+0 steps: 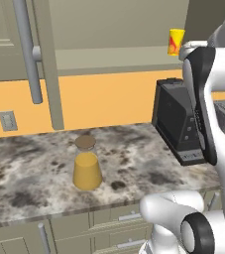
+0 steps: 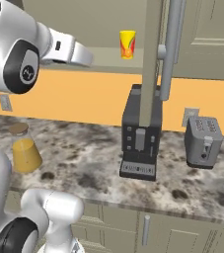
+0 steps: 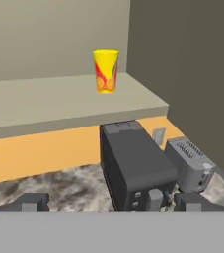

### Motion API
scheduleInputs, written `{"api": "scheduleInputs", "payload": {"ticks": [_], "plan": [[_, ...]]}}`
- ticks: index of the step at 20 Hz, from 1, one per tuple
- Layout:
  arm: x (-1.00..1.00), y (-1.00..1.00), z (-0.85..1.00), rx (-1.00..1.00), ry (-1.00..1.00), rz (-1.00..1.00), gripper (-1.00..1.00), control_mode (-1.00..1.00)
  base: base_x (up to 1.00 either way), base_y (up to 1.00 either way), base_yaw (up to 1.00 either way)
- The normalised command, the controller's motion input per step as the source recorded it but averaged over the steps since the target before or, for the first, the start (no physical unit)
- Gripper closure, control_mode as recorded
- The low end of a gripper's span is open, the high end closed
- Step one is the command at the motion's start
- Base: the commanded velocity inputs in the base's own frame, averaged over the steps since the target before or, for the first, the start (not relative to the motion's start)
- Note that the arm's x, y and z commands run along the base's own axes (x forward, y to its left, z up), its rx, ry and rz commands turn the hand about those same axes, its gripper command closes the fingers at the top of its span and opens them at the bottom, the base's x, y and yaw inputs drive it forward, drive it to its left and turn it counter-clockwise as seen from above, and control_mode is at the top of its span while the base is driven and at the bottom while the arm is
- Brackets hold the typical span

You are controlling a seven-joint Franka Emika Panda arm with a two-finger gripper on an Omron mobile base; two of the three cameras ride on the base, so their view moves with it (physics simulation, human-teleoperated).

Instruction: There is a tray on the dining counter. Grab the cup, mug, and pitcher and place them on the tray. The pitcher may be placed next to the tray if it cannot fit the tray.

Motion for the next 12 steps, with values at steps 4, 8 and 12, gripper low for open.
{"api": "scheduleInputs", "payload": {"ticks": [4,8,12], "plan": [[0.75,-0.12,0.0,0.0,-0.06,-0.01,-1.0,-1.0,0.0,0.0,0.0],[0.78,-0.17,0.0,0.0,-0.04,0.0,-1.0,-1.0,0.0,0.0,0.0],[0.68,-0.2,0.0,0.0,0.0,0.0,-1.0,-1.0,0.0,0.0,0.0]]}}
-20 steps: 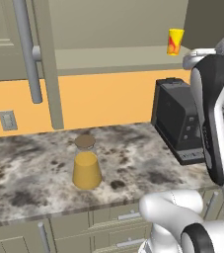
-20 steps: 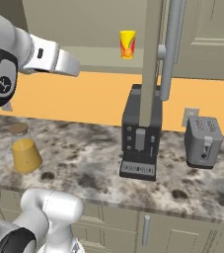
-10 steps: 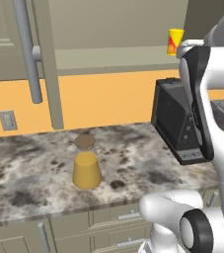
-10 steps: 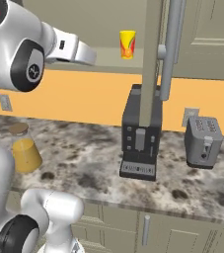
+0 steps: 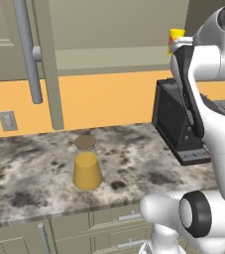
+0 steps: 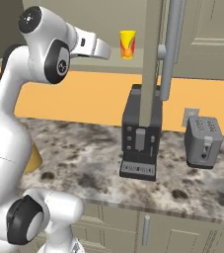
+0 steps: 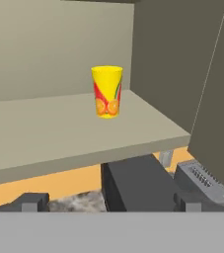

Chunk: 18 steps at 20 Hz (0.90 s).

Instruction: There is a tray on the dining counter. Grab the cup, mug, and pitcher and place them on the tray. The pitcher may be placed next to the tray if it cannot fit the tray.

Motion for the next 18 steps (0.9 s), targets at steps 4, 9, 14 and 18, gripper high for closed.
{"api": "scheduleInputs", "payload": {"ticks": [4,9,14,18], "plan": [[0.62,-0.21,0.0,0.0,0.0,0.0,-1.0,-1.0,0.0,0.0,0.0],[0.39,-0.1,0.0,0.0,0.0,0.0,-1.0,-1.0,0.0,0.0,0.0],[0.41,-0.08,0.0,0.0,0.0,0.0,-1.0,-1.0,0.0,0.0,0.0],[0.57,-0.12,0.0,0.0,0.0,0.0,-1.0,-1.0,0.0,0.0,0.0]]}}
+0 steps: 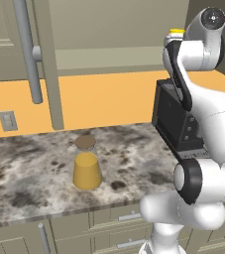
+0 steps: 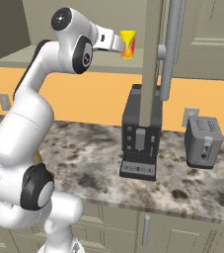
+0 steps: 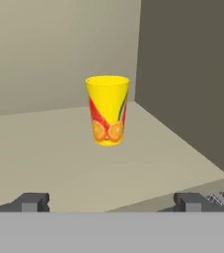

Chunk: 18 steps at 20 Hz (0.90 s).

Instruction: There is a tray on the dining counter. Grab the cup, mug, and pitcher and place them on the tray. The pitcher may be placed next to the tray if it cannot fit the tray.

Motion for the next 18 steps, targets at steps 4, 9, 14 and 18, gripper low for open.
{"api": "scheduleInputs", "payload": {"ticks": [4,9,14,18], "plan": [[0.4,-0.15,0.0,0.0,0.0,0.0,-1.0,-1.0,0.0,0.0,0.0],[0.36,-0.18,0.0,0.0,0.0,0.0,-1.0,-1.0,0.0,0.0,0.0],[0.38,-0.07,0.0,0.0,0.0,0.0,-1.0,-1.0,0.0,0.0,0.0],[0.4,-0.04,0.0,0.0,0.0,0.0,-1.0,-1.0,0.0,0.0,0.0]]}}
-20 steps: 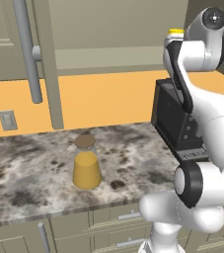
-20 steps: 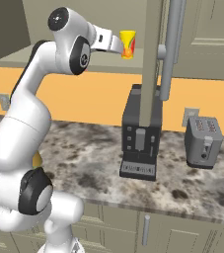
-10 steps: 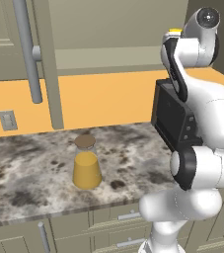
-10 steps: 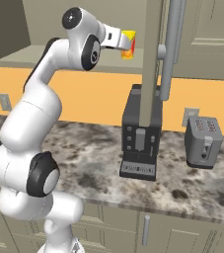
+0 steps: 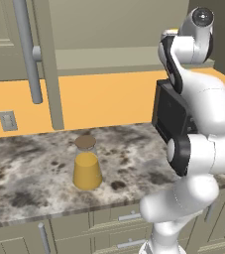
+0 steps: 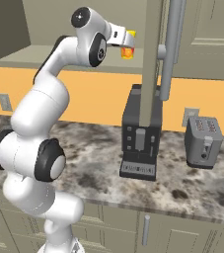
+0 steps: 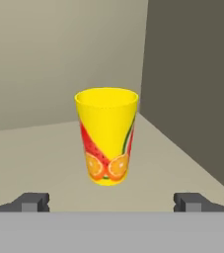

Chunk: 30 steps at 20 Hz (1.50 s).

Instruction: There is a tray on the dining counter. Grab the cup, mug, and pitcher and place them on the tray. The pitcher may be placed next to the tray if it cannot fit the tray.

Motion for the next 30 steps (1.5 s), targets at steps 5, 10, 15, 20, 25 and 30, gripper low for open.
{"api": "scheduleInputs", "payload": {"ticks": [5,10,15,20,25,30], "plan": [[0.36,-0.06,0.0,0.0,0.0,0.0,-1.0,-1.0,0.0,0.0,0.0],[0.33,-0.1,0.0,0.0,0.0,0.0,-1.0,-1.0,0.0,0.0,0.0],[0.25,-0.11,0.0,0.0,0.0,0.0,-1.0,-1.0,0.0,0.0,0.0],[0.23,-0.09,0.0,0.0,0.0,0.0,-1.0,-1.0,0.0,0.0,0.0],[0.24,-0.09,0.0,0.0,0.0,0.0,-1.0,-1.0,0.0,0.0,0.0],[0.22,-0.13,0.0,0.0,0.0,0.0,-1.0,-1.0,0.0,0.0,0.0]]}}
